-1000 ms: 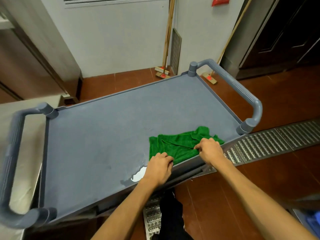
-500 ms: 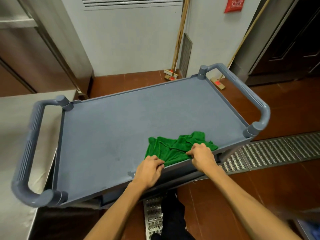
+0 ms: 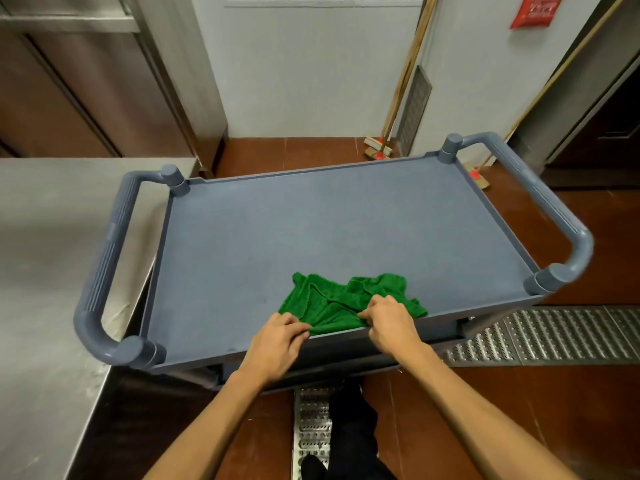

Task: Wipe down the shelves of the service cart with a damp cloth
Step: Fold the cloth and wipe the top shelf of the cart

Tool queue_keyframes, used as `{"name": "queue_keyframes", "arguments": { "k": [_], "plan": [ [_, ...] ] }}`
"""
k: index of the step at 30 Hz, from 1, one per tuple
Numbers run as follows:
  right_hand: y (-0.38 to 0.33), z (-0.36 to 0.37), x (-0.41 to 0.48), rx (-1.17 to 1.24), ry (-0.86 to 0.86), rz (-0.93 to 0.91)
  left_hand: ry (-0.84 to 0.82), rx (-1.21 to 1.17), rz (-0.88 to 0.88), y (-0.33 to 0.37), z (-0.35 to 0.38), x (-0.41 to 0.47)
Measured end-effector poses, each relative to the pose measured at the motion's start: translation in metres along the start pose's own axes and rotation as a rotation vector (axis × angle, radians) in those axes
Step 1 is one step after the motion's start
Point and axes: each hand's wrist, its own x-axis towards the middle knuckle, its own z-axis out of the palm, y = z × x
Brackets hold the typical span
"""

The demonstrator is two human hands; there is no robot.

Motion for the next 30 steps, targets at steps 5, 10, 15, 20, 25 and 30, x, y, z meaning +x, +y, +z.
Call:
{"name": "queue_keyframes", "arguments": {
  "k": [5, 10, 15, 20, 25, 30],
  "plan": [
    [-0.023, 0.010, 0.001, -0.020, 0.023, -0.115, 0.070, -0.006, -0.036, -0.021, -0.008, -0.020],
    [-0.024, 0.018, 0.000, 0.116, 0.103, -0.113, 0.025, 0.005, -0.080, -0.016, -0.022, -0.019],
    [-0.015, 0.002, 0.007, 0.231, 0.201, -0.108, 0.032, 0.039, -0.084, -0.004, -0.052, 0.001],
    [-0.015, -0.046, 0.030, 0.275, 0.079, -0.108, 0.049, 0.051, -0.040, 0.009, -0.096, 0.033],
    [-0.028, -0.087, 0.055, 0.253, 0.016, -0.159, 0.066, 0.022, -0.038, 0.001, -0.131, 0.061],
    [-0.036, -0.088, 0.085, 0.262, -0.166, -0.122, -0.039, -0.006, -0.099, -0.015, -0.131, 0.078]
  ]
}}
